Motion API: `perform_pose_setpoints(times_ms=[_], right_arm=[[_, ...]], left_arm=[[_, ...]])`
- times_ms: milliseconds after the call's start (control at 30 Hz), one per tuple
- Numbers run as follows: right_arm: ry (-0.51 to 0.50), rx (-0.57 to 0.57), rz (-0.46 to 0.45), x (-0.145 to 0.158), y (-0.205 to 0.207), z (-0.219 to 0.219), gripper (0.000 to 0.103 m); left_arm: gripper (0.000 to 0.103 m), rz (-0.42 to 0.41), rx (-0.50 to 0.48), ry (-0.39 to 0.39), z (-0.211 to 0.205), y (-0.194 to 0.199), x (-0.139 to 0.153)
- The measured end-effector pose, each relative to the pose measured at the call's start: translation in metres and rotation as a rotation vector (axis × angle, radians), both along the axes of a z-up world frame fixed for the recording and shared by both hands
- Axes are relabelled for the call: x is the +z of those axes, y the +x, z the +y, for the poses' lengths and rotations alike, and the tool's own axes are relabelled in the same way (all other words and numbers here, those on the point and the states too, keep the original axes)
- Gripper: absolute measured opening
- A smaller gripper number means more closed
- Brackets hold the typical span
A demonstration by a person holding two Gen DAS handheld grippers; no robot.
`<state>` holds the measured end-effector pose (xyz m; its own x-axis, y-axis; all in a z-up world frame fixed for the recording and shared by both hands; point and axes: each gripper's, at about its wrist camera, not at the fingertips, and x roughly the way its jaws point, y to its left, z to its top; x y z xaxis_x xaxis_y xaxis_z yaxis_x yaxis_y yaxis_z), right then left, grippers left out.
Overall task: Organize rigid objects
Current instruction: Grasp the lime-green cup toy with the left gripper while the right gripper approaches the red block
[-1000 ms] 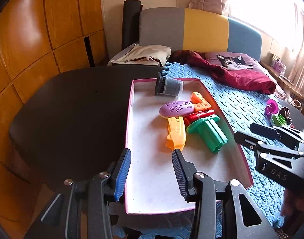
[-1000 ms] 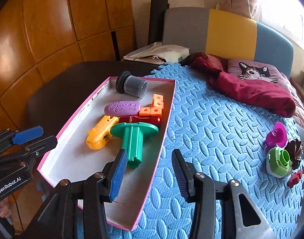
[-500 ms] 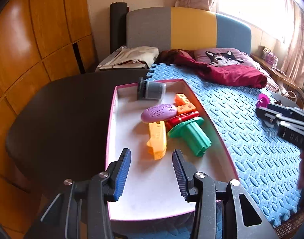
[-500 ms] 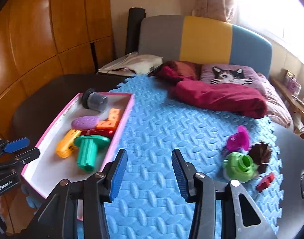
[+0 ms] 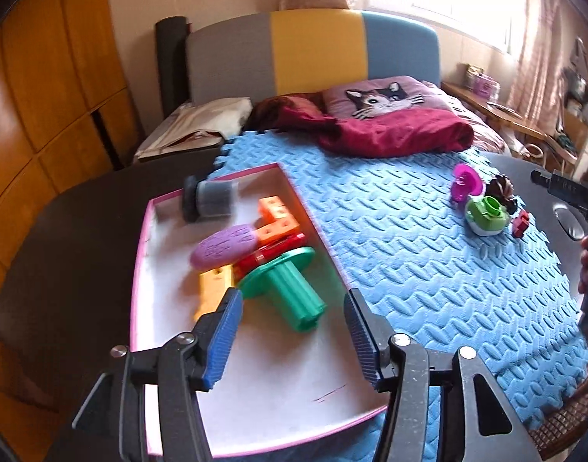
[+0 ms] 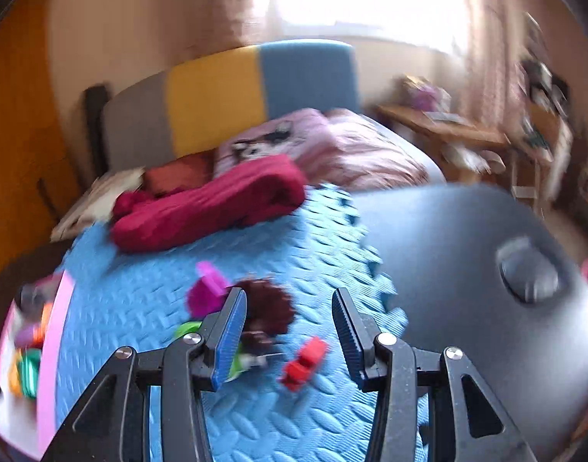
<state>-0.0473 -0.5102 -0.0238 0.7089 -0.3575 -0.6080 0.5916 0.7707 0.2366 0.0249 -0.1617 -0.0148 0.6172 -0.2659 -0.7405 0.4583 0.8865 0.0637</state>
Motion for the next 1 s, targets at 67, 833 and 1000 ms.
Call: perform_pose_setpoints(times_ms=[67,833,1000], right_arm=[[0.052,-0.060,-0.040,0.000,-0.010,-0.014,0.047],[0.249,-0.046,-0.085,-0.010,-0.017,-0.029,0.047],[0.308,-0.051,-0.102,-0.014,-0.020,-0.036,0.047]], left_arm=[[0.059,0.010,-0.020,0.006,-0.014,0.003,-0.002],[0.083,0.004,-0.595,0.118,-0.209,0.009,-0.022],[0.084,0.002,-0.695,0.159,-0.244,0.014,-0.031]])
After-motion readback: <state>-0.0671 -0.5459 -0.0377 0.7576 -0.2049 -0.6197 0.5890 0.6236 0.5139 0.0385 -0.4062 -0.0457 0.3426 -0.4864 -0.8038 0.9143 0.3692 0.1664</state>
